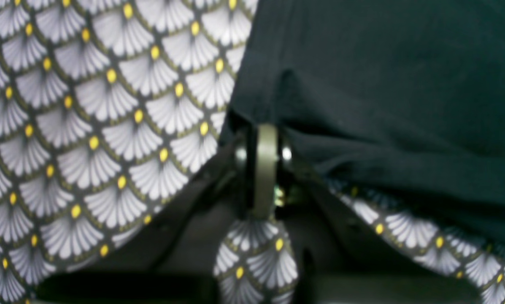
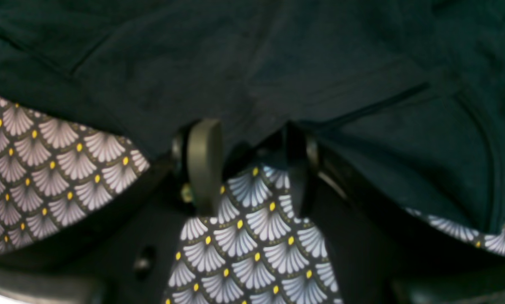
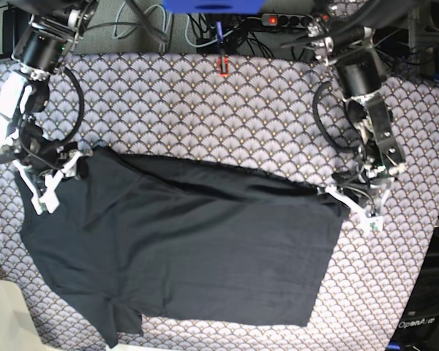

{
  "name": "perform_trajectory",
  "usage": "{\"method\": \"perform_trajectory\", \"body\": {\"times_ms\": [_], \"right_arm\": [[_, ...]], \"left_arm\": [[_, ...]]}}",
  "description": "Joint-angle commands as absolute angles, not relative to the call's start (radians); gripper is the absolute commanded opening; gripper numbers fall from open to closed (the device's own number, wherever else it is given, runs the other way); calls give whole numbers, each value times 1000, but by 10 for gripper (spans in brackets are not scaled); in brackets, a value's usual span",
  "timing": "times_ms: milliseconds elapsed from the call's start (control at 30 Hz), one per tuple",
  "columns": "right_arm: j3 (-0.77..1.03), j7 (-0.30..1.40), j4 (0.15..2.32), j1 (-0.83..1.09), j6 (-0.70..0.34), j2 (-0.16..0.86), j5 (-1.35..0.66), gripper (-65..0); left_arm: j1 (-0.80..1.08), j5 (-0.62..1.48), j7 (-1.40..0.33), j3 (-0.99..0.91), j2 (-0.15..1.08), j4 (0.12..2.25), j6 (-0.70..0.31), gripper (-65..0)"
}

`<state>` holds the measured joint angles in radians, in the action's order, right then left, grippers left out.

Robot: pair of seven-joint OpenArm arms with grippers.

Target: Fold the T-shirt properly

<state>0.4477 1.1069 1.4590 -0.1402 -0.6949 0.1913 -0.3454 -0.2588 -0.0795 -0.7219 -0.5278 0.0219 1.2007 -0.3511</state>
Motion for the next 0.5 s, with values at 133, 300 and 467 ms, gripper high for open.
{"method": "perform_trajectory", "body": {"times_ms": [133,300,467], "right_arm": [[447,1058,1354,-186,-698,211,-355,-381],[447,1047,1346,-186,-698,213,-355,-385],[440,1021,1346,-186,-698,213,-357,-472]], "left_arm": [[-285,-73,-700,-527,30,1224,-355,-650],[-285,-73,-700,-529,30,1224,-355,-650],[-285,-73,-699,-529,30,1224,-355,-650]]}}
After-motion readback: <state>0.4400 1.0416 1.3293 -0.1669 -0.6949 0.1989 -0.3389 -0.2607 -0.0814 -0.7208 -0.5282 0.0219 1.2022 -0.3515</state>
